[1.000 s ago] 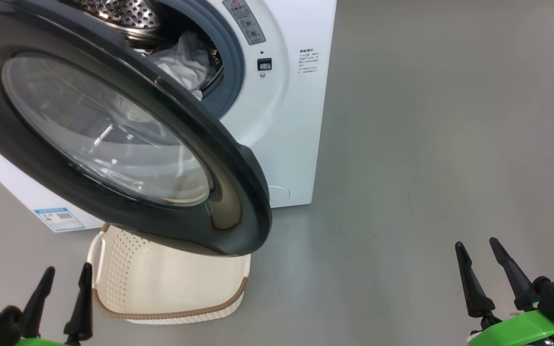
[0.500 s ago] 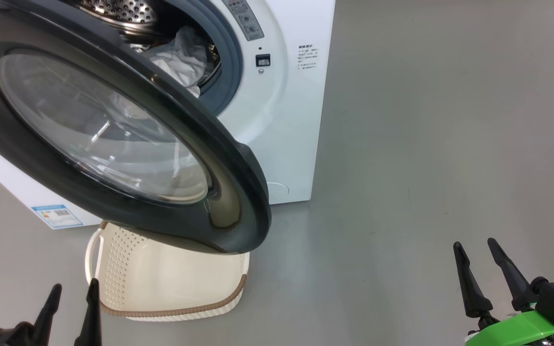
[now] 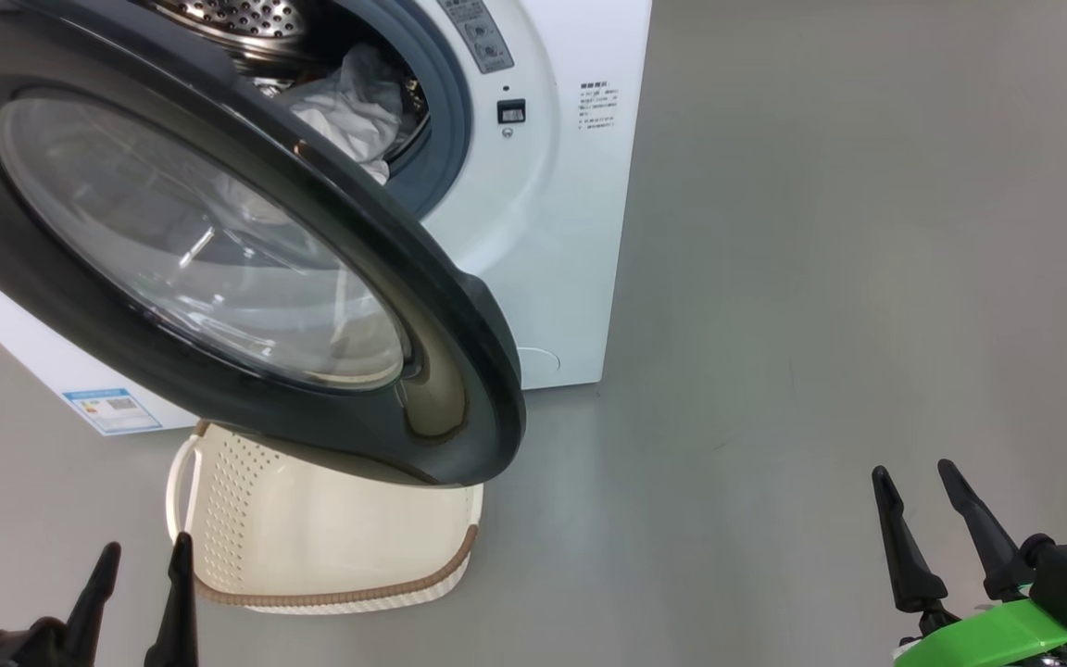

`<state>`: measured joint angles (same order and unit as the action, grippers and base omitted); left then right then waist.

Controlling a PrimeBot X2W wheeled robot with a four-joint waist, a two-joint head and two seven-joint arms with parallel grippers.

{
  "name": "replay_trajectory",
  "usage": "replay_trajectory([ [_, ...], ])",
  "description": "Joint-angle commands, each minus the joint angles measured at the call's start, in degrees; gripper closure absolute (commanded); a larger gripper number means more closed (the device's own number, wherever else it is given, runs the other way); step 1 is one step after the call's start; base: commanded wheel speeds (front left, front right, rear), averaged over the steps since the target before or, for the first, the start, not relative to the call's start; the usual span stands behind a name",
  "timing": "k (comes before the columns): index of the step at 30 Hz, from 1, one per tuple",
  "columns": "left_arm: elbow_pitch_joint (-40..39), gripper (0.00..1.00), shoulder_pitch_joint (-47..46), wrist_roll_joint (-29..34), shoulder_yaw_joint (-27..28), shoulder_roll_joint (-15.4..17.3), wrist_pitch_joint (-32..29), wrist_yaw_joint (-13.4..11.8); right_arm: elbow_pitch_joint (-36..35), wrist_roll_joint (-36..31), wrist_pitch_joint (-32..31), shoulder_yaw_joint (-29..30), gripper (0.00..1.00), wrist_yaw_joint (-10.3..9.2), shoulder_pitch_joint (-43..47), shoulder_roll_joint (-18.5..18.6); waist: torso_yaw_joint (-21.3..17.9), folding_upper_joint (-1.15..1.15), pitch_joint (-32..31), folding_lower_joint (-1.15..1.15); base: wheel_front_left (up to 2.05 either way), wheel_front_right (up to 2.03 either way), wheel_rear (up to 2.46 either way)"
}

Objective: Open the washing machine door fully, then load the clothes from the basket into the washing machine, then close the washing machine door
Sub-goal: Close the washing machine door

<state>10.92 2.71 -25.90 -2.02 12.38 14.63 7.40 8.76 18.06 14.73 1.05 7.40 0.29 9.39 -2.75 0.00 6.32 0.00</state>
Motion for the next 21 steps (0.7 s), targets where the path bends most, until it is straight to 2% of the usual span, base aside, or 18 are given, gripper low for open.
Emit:
replay_trajectory([
  [1,-1.6,0.00,-1.5,0.7,2.0,1.2,0.4,0.1,-1.3,-0.1,0.3,-1.0,0.00,0.09,-0.4,0.6,0.0,0.00,0.1,0.00,0.00,0.00,0.00],
  [15,-2.1,0.00,-1.5,0.2,1.9,0.5,0.4,0.1,-1.2,-0.2,0.3,-1.8,0.00,0.09,-1.1,0.1,0.3,0.00,0.2,0.00,0.00,0.00,0.00],
  [16,-2.0,0.00,-1.5,0.2,1.9,0.5,0.4,0.1,-1.2,-0.2,0.3,-1.9,0.04,0.09,-1.1,0.0,0.3,0.00,0.2,0.00,0.00,0.00,0.00],
  [17,-2.0,0.00,-1.5,0.2,2.0,0.4,0.4,0.1,-1.2,-0.1,0.3,-2.1,0.38,0.09,-1.1,0.0,0.4,0.00,0.2,0.00,0.00,0.00,0.00],
  [19,-1.8,0.00,-1.3,0.1,2.2,0.2,0.4,0.1,-1.2,0.1,0.3,-2.4,0.76,0.09,-1.3,-0.1,0.5,0.00,0.0,0.00,0.00,0.00,0.00],
  [20,-1.8,0.00,-1.3,0.1,2.3,0.1,0.4,0.1,-1.3,0.2,0.3,-2.6,1.00,0.09,-1.4,-0.2,0.6,0.00,-0.1,0.00,0.00,0.00,0.00],
  [21,-1.7,0.00,-1.2,0.0,2.3,0.1,0.4,0.1,-1.3,0.4,0.3,-2.7,1.00,0.09,-1.5,-0.2,0.7,0.00,-0.3,0.00,0.00,0.00,0.00],
])
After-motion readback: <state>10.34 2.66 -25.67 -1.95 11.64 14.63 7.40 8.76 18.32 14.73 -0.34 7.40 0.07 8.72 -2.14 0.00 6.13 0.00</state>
